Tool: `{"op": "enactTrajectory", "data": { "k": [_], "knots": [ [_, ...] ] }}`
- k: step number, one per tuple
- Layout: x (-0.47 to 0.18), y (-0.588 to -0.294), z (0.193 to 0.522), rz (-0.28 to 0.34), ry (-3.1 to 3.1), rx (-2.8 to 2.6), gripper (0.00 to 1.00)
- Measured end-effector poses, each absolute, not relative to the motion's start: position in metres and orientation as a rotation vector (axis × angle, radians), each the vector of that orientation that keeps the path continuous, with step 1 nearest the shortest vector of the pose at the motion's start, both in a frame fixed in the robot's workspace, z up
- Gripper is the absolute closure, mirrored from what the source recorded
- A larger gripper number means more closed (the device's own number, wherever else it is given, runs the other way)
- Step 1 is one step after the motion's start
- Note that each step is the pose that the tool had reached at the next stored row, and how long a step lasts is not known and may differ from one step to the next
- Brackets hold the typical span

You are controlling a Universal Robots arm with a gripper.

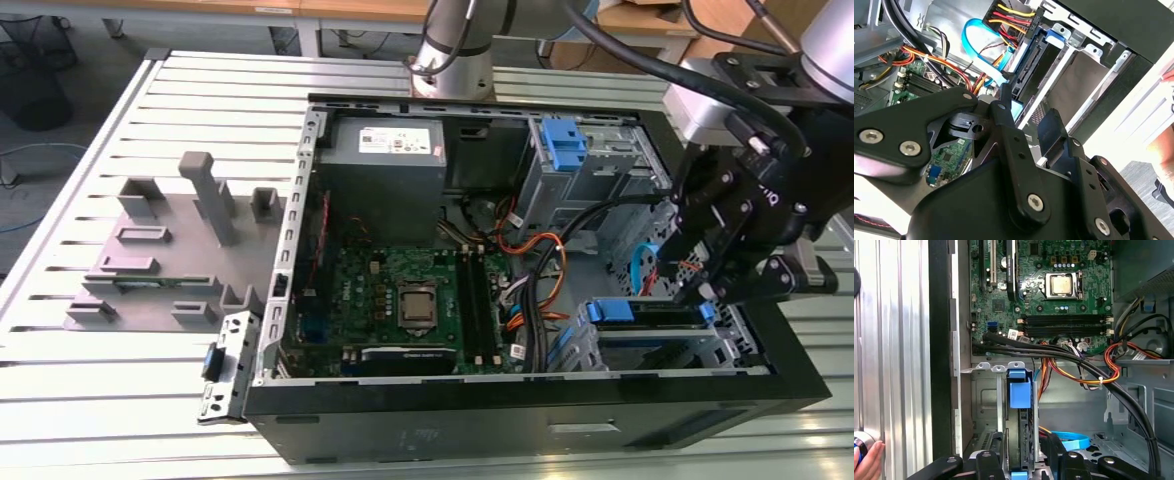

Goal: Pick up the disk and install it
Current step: 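Insert the first disk wire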

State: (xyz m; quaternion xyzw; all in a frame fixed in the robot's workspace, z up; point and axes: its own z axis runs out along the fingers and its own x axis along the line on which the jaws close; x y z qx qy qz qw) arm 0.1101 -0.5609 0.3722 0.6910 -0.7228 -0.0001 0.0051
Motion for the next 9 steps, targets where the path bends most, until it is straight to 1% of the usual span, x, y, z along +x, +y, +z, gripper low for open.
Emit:
{"op": "enactTrajectory", "data": {
  "k": [9],
  "knots": [
    [0.1105, -0.5566, 0.3715, 0.0, -2.264, 2.164, 0.52]
  ]
}}
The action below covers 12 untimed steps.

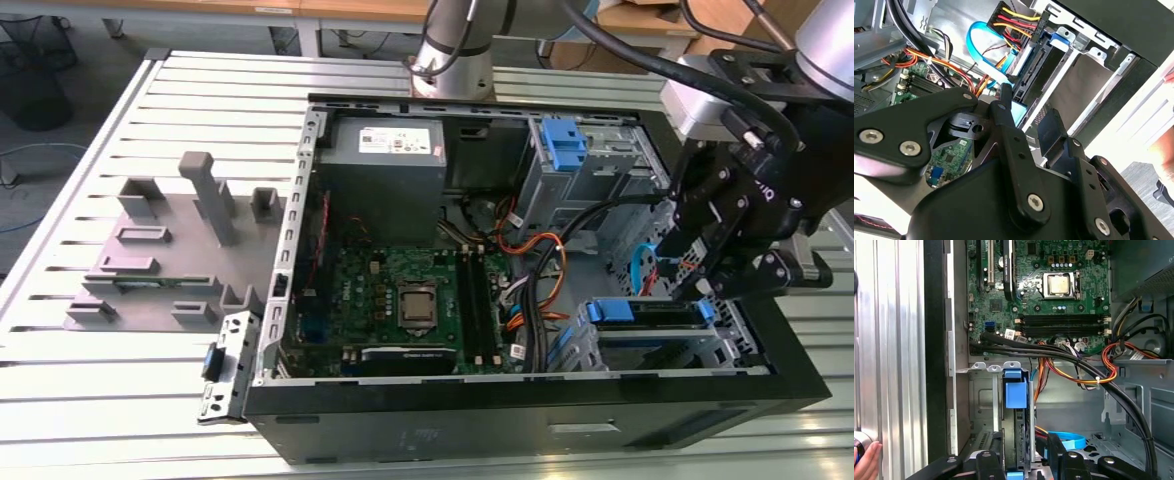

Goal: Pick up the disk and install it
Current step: 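Insert the first disk wire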

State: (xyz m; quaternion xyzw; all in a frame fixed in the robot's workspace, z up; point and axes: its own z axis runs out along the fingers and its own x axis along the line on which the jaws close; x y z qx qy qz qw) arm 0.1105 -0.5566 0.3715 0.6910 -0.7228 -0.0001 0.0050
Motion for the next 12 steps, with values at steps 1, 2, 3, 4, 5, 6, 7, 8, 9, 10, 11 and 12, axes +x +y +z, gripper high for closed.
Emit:
{"op": "enactTrajectory", "data": {
  "k": [1, 2, 3, 4, 5, 6, 7, 8, 9, 10, 11, 12],
  "knots": [
    [0.1107, -0.5563, 0.3713, 0.0, -2.264, 2.164, 0.52],
    [0.1107, -0.5561, 0.3712, 0.0, -2.264, 2.164, 0.52],
    [0.1109, -0.5558, 0.3712, 0.0, -2.264, 2.164, 0.52],
    [0.111, -0.5555, 0.371, 0.0, -2.264, 2.164, 0.52],
    [0.1112, -0.5552, 0.3709, 0.0, -2.264, 2.164, 0.52],
    [0.1116, -0.555, 0.3708, 0.0, -2.264, 2.164, 0.52],
    [0.1119, -0.5547, 0.3707, 0.0, -2.264, 2.164, 0.52],
    [0.1123, -0.5545, 0.3706, 0.0, -2.264, 2.164, 0.52],
    [0.1126, -0.5543, 0.3704, 0.0, -2.264, 2.164, 0.52],
    [0.1129, -0.5542, 0.3701, 0.0, -2.264, 2.164, 0.52],
    [0.113, -0.5541, 0.3698, 0.0, -2.264, 2.164, 0.52],
    [0.1131, -0.5539, 0.3693, 0.0, -2.264, 2.164, 0.52]
  ]
}}
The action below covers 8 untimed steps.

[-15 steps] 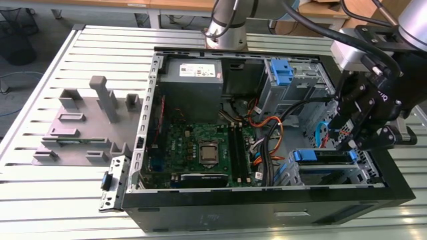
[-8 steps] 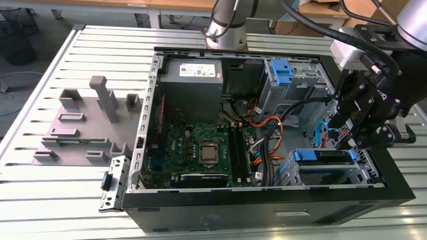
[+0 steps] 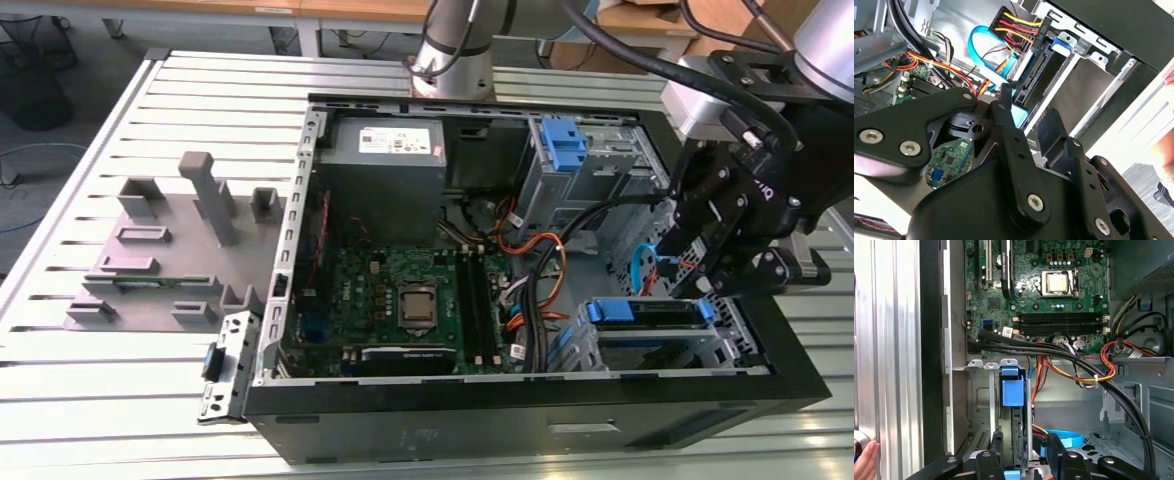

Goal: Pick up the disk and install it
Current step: 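Insert the first disk wire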

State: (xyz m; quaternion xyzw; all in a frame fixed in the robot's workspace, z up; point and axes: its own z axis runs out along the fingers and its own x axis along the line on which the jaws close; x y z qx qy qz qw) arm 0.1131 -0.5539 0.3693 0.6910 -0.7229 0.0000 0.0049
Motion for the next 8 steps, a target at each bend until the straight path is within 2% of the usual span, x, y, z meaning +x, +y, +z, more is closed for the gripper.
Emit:
{"op": "enactTrajectory", "data": {
  "k": [8],
  "knots": [
    [0.1155, -0.552, 0.3657, 0.001, -2.263, 2.164, 0.52]
  ]
}}
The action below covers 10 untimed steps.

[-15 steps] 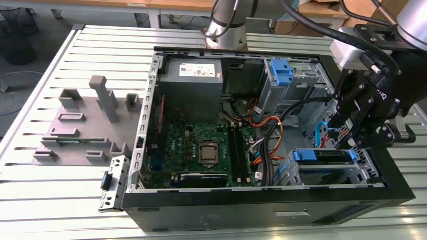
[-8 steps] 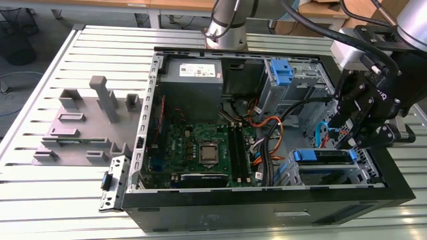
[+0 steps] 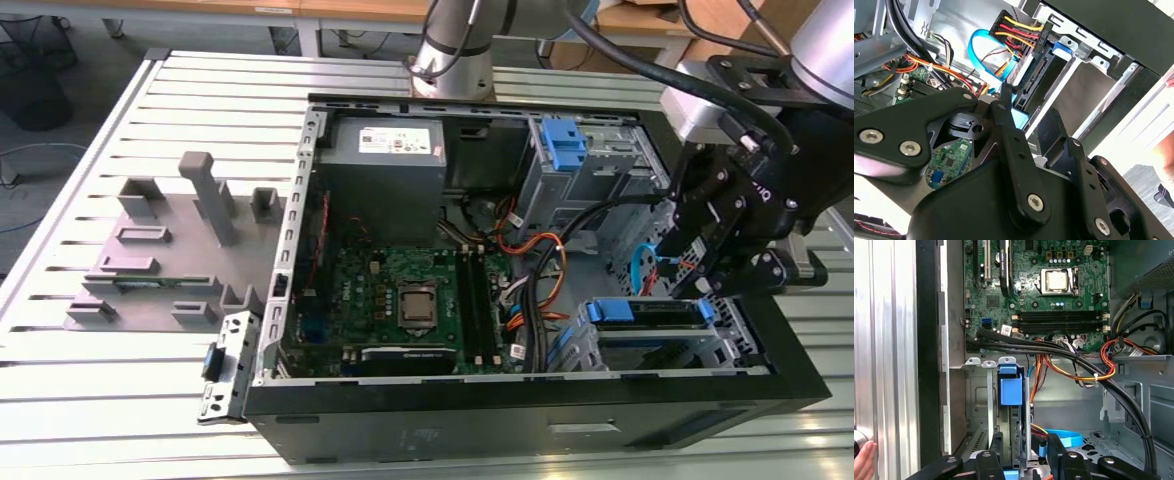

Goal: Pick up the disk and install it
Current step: 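Insert the first disk wire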

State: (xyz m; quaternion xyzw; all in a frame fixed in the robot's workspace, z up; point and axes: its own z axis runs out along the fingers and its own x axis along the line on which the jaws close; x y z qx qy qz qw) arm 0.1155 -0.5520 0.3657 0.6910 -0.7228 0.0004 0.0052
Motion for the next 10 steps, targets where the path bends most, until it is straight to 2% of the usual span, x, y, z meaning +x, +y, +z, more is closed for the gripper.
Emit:
{"op": "enactTrajectory", "data": {
  "k": [10],
  "knots": [
    [0.118, -0.5512, 0.3606, 0.006, -2.261, 2.162, 0.52]
  ]
}}
